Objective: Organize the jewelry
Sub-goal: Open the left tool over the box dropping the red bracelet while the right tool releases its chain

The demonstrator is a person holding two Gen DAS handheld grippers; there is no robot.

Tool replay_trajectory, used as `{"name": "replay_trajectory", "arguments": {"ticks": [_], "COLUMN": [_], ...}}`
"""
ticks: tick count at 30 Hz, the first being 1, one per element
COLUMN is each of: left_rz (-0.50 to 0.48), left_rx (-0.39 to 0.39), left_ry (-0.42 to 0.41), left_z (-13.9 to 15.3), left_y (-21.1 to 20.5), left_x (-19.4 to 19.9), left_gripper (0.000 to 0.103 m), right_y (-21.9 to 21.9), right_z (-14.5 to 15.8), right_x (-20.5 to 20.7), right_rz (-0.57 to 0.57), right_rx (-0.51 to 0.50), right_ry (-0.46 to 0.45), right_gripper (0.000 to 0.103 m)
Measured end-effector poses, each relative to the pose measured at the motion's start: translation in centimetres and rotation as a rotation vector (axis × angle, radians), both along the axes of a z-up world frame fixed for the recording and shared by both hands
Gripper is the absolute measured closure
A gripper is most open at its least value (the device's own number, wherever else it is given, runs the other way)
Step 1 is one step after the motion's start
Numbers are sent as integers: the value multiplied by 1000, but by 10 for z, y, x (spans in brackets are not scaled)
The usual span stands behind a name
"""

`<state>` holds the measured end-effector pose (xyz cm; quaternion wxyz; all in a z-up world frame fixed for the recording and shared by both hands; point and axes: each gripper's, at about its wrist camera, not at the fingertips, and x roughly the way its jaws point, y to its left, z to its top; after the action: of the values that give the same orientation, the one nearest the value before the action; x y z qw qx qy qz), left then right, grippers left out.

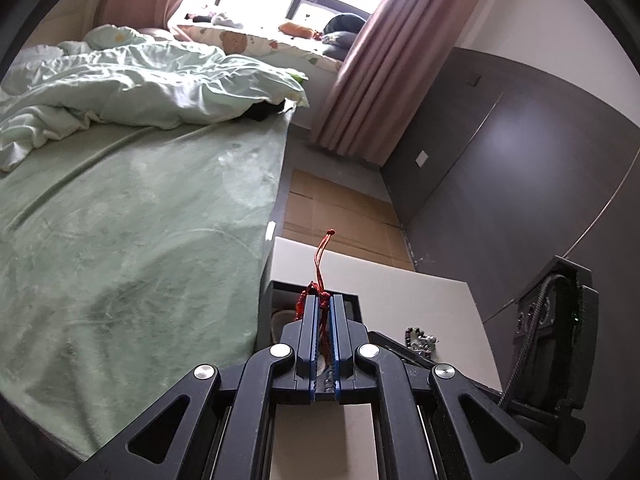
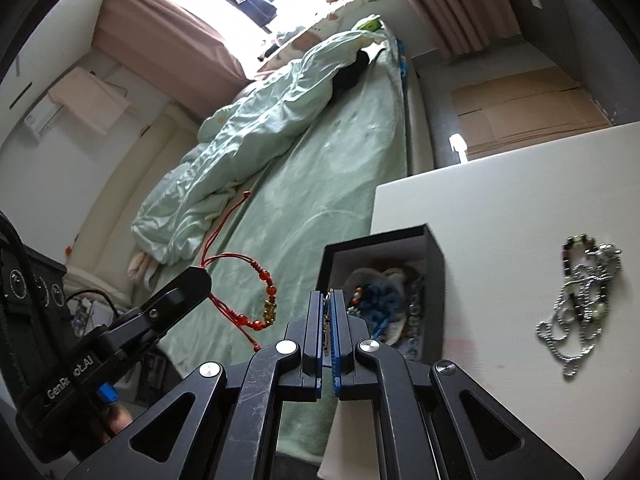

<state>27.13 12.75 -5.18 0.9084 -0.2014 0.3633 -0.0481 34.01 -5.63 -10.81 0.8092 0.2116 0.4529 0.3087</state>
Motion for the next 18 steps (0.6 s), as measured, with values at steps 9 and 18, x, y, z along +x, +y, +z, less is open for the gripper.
{"name": "replay_trajectory", "arguments": {"ticks": [9,18], "left_rz": [-4,-62], "left_rx": [4,7], "left_ry": [27,51], "left_z": [-6,-14], "left_y": [-2,-29], "left_x": [1,12], "left_gripper": [98,98], "right_y": [6,-37], "right_z": [-20,-11], "right_x": [12,7], "right_rz": [47,-48], "right_rx": [32,27], "right_ry": [115,88], "right_gripper": [85,67]}}
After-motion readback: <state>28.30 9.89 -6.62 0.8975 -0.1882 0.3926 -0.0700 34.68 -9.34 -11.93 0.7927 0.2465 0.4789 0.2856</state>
